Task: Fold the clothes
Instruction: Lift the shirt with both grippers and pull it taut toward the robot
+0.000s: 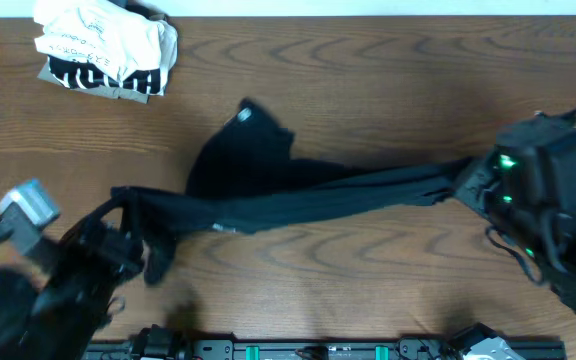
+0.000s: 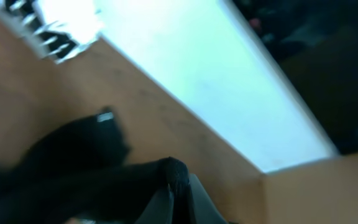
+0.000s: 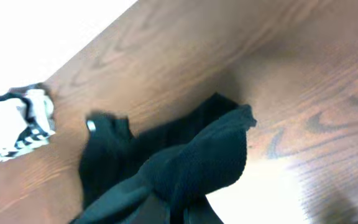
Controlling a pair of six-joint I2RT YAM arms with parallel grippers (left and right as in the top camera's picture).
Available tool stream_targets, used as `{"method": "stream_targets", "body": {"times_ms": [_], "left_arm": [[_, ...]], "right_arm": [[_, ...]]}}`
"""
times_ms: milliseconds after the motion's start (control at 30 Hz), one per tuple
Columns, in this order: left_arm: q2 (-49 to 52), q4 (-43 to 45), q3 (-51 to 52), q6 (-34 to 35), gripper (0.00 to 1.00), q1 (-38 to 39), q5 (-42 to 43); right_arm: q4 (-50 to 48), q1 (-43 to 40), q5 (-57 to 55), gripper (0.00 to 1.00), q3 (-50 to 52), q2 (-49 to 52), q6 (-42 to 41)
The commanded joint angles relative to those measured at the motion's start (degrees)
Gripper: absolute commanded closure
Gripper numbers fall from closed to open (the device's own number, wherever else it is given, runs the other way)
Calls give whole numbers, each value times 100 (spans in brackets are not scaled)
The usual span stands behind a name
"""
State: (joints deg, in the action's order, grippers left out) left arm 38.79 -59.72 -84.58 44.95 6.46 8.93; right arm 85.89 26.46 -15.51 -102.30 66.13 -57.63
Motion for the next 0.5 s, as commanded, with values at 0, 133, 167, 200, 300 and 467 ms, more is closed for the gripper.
{"method": "stream_targets", "body": {"times_ms": [0, 133, 167, 200, 300, 467], "left_arm": [[-26, -125, -645, -20, 94, -24, 442], [-24, -286, -1268, 13, 94, -24, 619], [-24, -310, -1427, 13, 94, -24, 675], [-24, -321, -1554, 11, 94, -24, 723], [-24, -328, -1899, 11, 94, -24, 758], [-17, -321, -2116, 11, 94, -24, 741]], "right_arm": [[116, -57, 140, 99, -575, -50, 380], [295, -57, 295, 99, -1150, -50, 498], [330, -57, 339, 99, -1270, -50, 501], [350, -57, 356, 99, -1362, -50, 503], [372, -57, 376, 99, -1613, -50, 544], [369, -57, 372, 99, -1746, -50, 566]]}}
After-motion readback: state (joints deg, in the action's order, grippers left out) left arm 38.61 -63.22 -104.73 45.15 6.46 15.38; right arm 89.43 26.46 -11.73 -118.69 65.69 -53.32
